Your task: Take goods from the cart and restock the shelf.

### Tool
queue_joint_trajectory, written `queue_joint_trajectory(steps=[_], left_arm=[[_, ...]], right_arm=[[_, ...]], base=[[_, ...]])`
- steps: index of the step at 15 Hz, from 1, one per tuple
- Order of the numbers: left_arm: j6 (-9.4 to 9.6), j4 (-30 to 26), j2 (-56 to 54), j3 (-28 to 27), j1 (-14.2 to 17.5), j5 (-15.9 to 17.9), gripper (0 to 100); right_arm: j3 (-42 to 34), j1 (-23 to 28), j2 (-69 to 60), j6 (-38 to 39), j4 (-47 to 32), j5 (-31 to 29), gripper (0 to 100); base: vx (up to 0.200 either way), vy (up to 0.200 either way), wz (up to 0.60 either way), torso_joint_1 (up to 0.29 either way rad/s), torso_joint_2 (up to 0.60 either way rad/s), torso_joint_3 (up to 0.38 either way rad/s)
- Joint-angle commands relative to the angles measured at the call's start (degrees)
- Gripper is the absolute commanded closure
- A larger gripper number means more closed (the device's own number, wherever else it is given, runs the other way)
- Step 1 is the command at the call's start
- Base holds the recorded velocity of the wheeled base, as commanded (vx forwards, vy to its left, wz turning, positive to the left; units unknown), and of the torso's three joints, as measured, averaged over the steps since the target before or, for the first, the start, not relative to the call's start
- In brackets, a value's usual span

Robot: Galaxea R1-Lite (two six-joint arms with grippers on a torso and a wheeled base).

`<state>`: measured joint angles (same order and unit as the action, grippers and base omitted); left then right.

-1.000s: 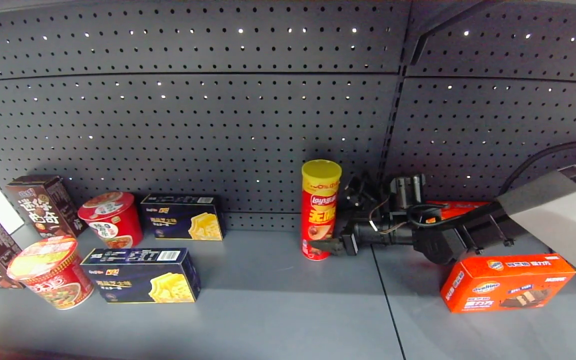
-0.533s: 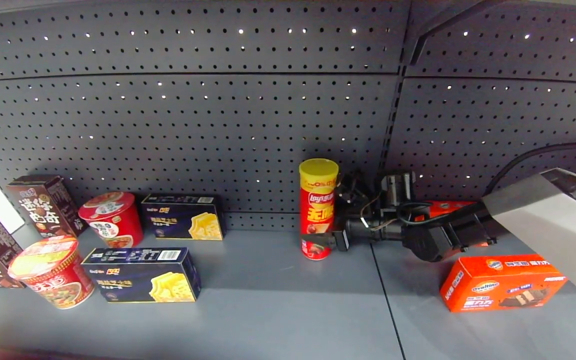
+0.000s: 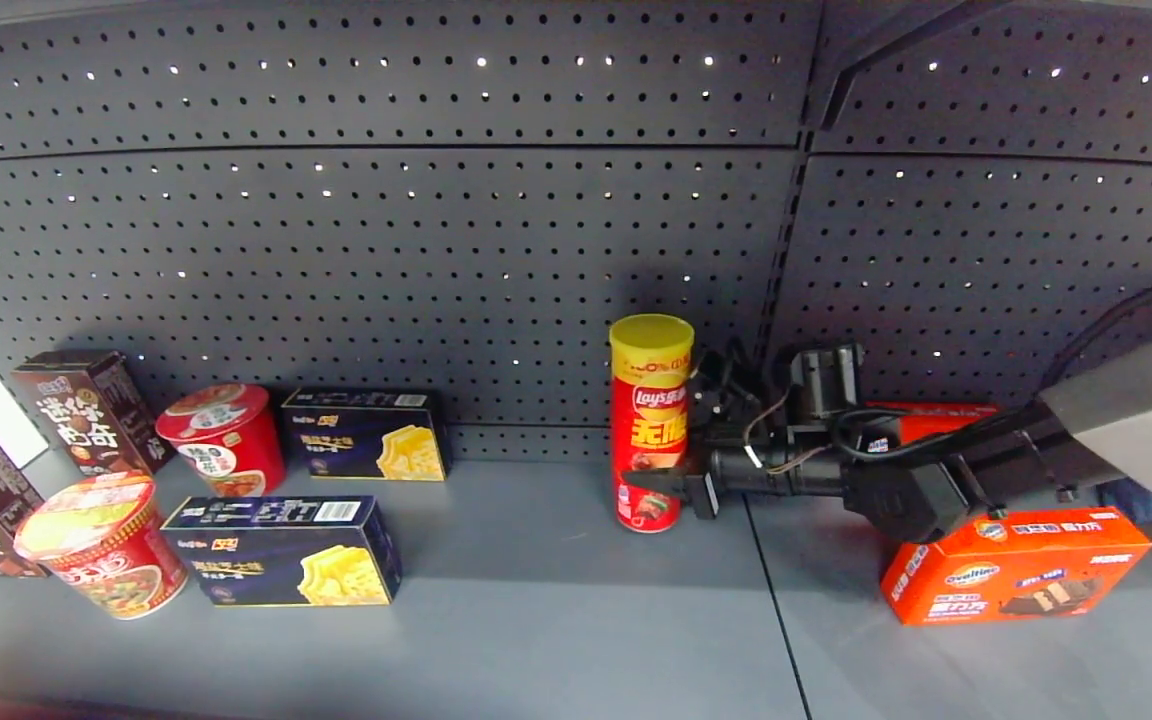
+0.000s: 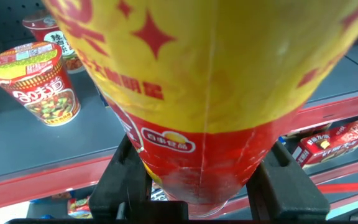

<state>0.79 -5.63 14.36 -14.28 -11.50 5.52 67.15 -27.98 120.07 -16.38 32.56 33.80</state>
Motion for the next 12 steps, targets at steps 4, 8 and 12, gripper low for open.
queue_joint_trajectory(steps=[4,8,12], left_arm=[[0.09,0.0,-1.4,-0.4,0.1,0.0,100],[0.17,0.1,-1.2,-2.6,0.3,-0.2,100],[0.17,0.0,-0.6,-4.0,0.3,-0.2,100]], right_arm=[[-11.3,-7.0,-17.1,5.9,0.1,-8.2,100],[-25.0,-9.5,-22.2,10.0,13.2,-13.5,100],[-37.0,-10.1,-22.8,11.4,24.8,-14.1,100]], base=[[0.000,0.000,0.00,0.000,0.00,0.000],[0.000,0.000,0.00,0.000,0.00,0.000],[0.000,0.000,0.00,0.000,0.00,0.000]])
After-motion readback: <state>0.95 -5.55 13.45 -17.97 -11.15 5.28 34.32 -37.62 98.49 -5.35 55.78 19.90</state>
